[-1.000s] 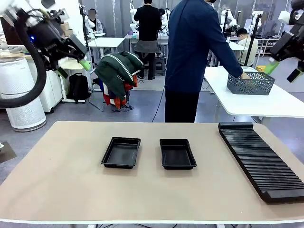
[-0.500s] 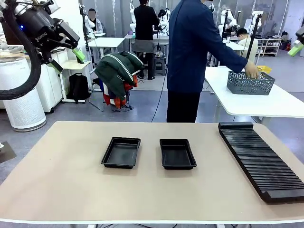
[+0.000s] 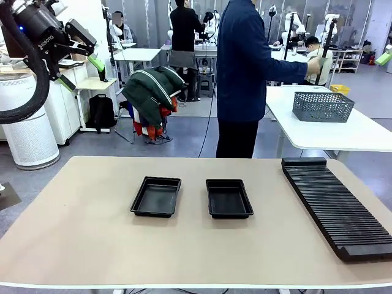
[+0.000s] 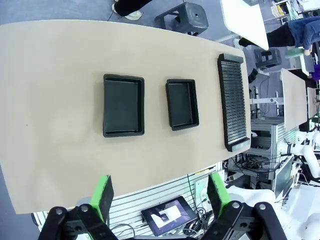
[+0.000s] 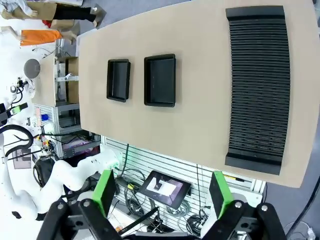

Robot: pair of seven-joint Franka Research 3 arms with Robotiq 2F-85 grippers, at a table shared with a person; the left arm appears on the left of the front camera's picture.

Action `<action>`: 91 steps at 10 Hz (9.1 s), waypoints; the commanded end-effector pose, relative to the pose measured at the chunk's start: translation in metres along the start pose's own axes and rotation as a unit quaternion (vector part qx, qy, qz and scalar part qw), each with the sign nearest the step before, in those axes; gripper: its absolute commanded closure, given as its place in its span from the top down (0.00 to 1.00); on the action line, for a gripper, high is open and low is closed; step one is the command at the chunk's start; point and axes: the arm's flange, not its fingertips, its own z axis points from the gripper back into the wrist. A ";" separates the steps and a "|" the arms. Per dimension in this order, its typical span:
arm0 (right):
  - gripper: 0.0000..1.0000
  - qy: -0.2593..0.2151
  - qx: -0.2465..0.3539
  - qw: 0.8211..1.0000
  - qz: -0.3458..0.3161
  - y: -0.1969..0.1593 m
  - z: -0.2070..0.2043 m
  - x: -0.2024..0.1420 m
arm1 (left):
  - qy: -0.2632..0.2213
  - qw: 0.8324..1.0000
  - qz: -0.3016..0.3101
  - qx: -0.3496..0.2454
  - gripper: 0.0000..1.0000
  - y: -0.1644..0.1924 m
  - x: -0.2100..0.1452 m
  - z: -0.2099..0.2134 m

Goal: Inspect and transfer BCBs to ESD trays.
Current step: Pick up the Blank PCB from the PCB Rack and place it in the left ESD tray.

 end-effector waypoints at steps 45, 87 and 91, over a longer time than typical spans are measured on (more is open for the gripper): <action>1.00 -0.035 -0.019 0.999 -0.003 0.002 0.037 0.005 | -0.017 0.996 -0.016 0.081 1.00 -0.025 -0.001 0.048; 1.00 -0.035 -0.019 0.999 -0.003 0.002 0.037 0.005 | -0.016 0.996 -0.016 0.081 1.00 -0.024 0.001 0.047; 1.00 -0.033 -0.022 0.999 -0.003 0.001 0.037 0.005 | -0.016 0.996 -0.016 0.081 1.00 -0.024 0.001 0.047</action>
